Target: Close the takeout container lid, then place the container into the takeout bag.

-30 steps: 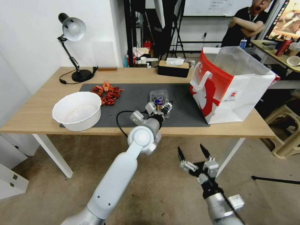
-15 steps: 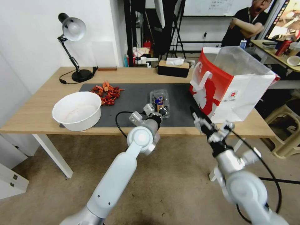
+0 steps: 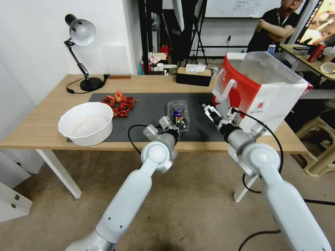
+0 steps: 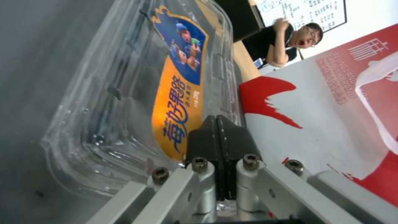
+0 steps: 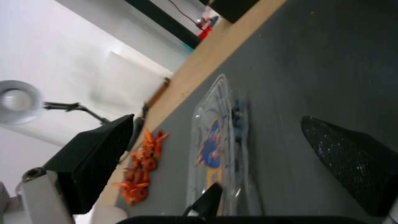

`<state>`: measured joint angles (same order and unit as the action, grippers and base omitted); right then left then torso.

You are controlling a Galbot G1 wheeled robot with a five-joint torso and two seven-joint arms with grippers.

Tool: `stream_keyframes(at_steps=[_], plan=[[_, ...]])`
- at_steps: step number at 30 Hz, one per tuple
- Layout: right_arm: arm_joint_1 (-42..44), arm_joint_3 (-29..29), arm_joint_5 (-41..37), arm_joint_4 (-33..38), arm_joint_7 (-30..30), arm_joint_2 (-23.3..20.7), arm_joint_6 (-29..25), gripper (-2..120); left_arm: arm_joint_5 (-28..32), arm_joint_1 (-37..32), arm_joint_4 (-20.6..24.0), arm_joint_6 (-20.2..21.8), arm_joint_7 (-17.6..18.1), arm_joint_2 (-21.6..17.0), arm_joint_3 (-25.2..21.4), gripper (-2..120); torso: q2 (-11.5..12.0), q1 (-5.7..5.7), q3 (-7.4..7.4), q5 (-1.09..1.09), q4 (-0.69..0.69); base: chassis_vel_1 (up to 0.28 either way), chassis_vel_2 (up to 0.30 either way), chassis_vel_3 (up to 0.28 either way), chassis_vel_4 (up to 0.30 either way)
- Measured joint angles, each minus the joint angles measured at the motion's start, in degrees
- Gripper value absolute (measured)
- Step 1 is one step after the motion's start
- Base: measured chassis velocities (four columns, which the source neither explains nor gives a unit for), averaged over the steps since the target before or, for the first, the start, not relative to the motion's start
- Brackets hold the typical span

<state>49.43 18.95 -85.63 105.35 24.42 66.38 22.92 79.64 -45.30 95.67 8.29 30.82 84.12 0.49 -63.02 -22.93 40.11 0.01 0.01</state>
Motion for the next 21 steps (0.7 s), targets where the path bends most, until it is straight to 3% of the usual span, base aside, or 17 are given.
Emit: stream_keyframes(at_steps=[21], plan=[[-15.2, -6.9, -3.2, -13.2, 7.3, 2.8, 18.1, 100, -0.2, -0.3, -0.2, -0.7, -0.2, -0.5, -0.2, 0, 0.0, 0.01, -0.01, -0.01, 0.0, 0.0, 0.0, 0.0, 0.0]])
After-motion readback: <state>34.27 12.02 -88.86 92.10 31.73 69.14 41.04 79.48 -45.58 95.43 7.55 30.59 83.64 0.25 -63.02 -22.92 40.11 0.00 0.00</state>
